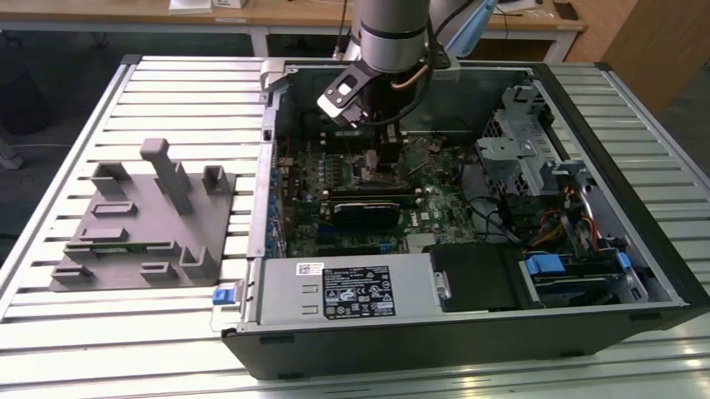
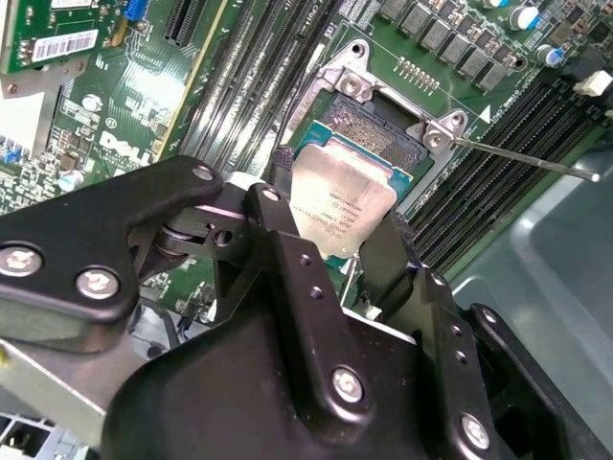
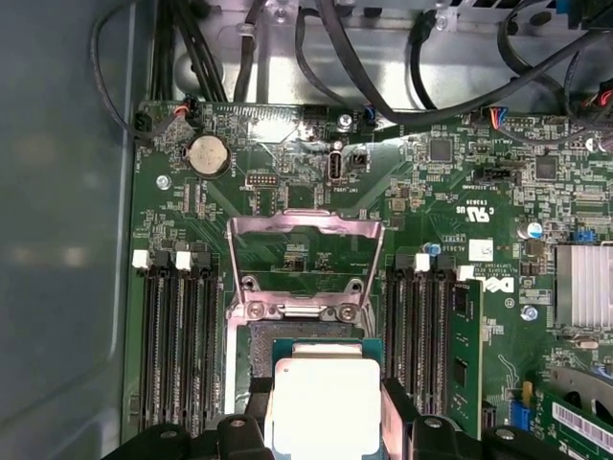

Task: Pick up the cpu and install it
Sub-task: 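Place the cpu into insertion slot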

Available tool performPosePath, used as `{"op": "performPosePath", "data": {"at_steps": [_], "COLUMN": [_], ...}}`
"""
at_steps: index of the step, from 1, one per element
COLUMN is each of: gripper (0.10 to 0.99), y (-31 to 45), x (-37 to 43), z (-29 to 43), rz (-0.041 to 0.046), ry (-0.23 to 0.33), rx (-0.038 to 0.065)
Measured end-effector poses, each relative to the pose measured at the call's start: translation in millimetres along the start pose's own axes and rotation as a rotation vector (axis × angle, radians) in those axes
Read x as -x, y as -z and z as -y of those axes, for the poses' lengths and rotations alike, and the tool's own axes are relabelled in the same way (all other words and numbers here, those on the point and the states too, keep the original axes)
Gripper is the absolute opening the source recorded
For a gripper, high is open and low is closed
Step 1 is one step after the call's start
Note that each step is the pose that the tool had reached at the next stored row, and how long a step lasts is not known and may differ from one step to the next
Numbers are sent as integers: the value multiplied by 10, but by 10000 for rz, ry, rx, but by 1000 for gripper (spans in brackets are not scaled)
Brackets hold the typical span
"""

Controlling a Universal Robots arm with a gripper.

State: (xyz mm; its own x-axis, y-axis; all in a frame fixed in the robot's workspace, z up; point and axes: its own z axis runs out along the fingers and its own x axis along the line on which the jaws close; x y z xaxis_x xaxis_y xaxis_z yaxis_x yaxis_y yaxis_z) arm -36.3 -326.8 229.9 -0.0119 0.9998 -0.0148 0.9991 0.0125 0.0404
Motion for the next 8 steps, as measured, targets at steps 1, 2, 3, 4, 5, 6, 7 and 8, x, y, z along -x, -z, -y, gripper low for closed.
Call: {"op": "performPosePath", "data": {"at_steps": [1,2,3,4,5,6,7,8], "gripper": [533,533,533,533,533,533,533,533], "y": [-6,-12,-17,-22,-28,-34,-42,-51], "x": [-4,-6,-9,-13,-17,-21,-27,-31], "z": [0,0,0,1,0,1,1,1], "rz": [0,-2,-1,0,0,0,-1,-4], "ry": [-1,1,1,0,1,0,0,0], "rx": [0,1,0,0,0,0,0,1]}}
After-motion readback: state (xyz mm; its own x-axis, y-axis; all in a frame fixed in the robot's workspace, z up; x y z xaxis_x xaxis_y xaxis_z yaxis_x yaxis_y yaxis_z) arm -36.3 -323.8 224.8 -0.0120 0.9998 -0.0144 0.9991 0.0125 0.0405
